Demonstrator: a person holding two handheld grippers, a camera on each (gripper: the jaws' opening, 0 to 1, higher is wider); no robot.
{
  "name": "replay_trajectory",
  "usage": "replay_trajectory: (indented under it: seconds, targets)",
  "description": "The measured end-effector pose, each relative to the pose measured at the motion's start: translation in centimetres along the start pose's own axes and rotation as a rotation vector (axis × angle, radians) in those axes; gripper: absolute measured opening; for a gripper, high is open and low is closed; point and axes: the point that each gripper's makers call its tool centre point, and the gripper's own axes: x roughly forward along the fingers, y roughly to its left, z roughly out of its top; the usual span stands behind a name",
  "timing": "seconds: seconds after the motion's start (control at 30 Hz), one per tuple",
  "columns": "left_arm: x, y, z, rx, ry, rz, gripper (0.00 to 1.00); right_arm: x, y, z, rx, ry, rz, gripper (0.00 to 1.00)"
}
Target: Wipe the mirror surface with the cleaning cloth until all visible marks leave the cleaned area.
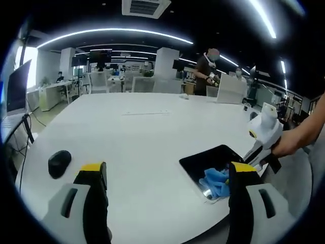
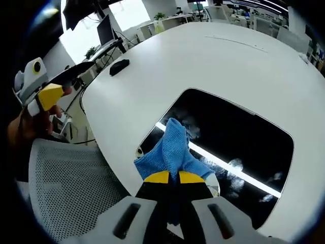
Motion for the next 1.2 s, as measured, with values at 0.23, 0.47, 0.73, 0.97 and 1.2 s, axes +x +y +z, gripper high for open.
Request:
replay_trajectory:
  seconds: [0.23,0.47,0.73,0.97,1.2]
  targets:
    - [-0.6,0.2,-0.3,-0.001,0.007,0.004,0.99,-0.5,-0.9,-0.5,0.000,0.006,-0.010,0.00]
    - [-0.8,0.0,0.1,0.005,0.005,0.004,0.99,-1.1,-1.8,-1.1,0.001,0.007,-0.020,0.00]
    - [-0.5,-0.1,0.2,0.017,0.007,-0.015,0.99,-1.8,-3.0,-1.5,0.032,0.019,-0.025,0.00]
    - [-0.4,0.2,0.7,0.021,0.004,-0.012,0.99,-2.0,-3.3,-1.6,0.044,0.027,-0.024,0.00]
    - [-0.2,0.4,0.4,0.015,0.009,-0.009,0.99,-1.8,-3.7,-0.9,0.043,0.018,-0.033,0.00]
